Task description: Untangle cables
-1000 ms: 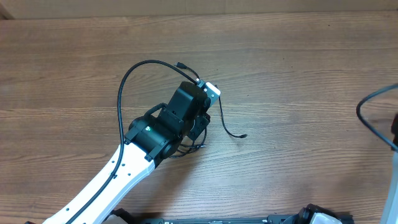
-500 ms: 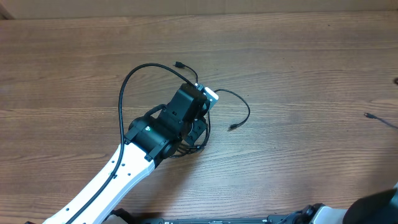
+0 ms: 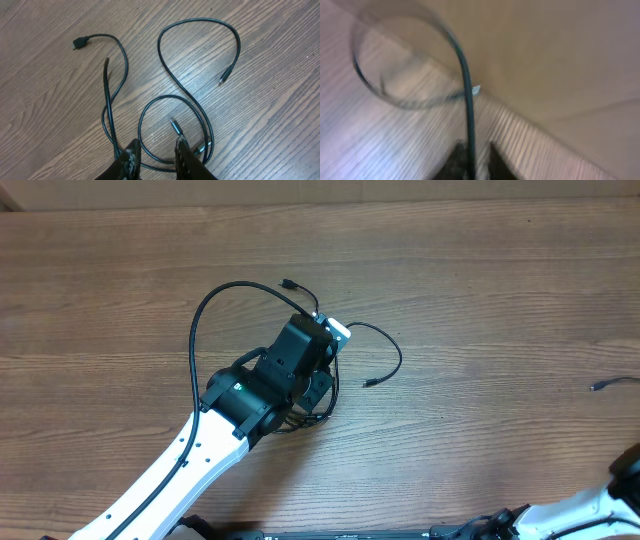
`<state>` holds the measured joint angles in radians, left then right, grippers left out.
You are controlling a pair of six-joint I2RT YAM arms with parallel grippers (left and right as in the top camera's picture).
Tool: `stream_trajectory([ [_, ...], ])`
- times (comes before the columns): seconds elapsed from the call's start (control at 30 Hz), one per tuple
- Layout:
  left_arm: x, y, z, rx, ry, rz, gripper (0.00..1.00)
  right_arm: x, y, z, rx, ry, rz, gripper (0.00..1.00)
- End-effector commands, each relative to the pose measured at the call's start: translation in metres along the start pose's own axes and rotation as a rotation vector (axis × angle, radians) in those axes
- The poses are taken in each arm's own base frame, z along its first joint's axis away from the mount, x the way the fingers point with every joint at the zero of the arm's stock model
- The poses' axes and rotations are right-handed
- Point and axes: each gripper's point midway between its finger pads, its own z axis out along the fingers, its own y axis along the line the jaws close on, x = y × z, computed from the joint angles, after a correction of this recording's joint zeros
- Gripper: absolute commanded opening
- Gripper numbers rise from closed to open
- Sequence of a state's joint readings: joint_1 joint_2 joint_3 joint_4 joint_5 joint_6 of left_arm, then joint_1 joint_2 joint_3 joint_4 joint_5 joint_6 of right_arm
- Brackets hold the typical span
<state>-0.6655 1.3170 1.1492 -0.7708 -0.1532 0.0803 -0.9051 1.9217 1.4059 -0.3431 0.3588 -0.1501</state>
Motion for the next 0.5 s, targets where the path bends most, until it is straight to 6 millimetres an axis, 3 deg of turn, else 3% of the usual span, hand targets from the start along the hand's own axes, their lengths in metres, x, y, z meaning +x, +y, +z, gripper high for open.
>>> stream_trajectory([
  [0.0, 0.0, -0.001, 0.002, 0.012, 0.0, -0.021, 0.25, 0.009, 0.008, 0.004, -0.034, 0.035, 0.099, 0.56],
  [0.07, 0.0, -0.001, 0.002, 0.013, 0.0, -0.026, 0.27, 0.011, 0.009, 0.003, -0.04, 0.046, 0.104, 1.0],
  [0.17, 0.0, -0.001, 0.002, 0.014, 0.001, -0.048, 0.34, 0.003, 0.005, -0.009, -0.041, 0.034, 0.186, 1.0],
  [0.27, 0.0, -0.001, 0.002, 0.013, 0.001, -0.055, 0.43, -0.024, 0.012, -0.042, -0.163, -0.028, 0.303, 1.0],
  [0.37, 0.0, -0.001, 0.002, 0.013, 0.001, -0.055, 0.5, -0.069, 0.032, -0.104, -0.43, -0.153, 0.379, 1.0],
  [0.4, 0.0, -0.001, 0.002, 0.013, 0.001, -0.055, 0.55, -0.079, 0.034, -0.12, -0.48, -0.186, 0.385, 1.0],
  [0.47, 0.0, -0.001, 0.002, 0.013, 0.001, -0.055, 0.56, -0.104, 0.036, -0.17, -0.614, -0.291, 0.396, 1.0],
])
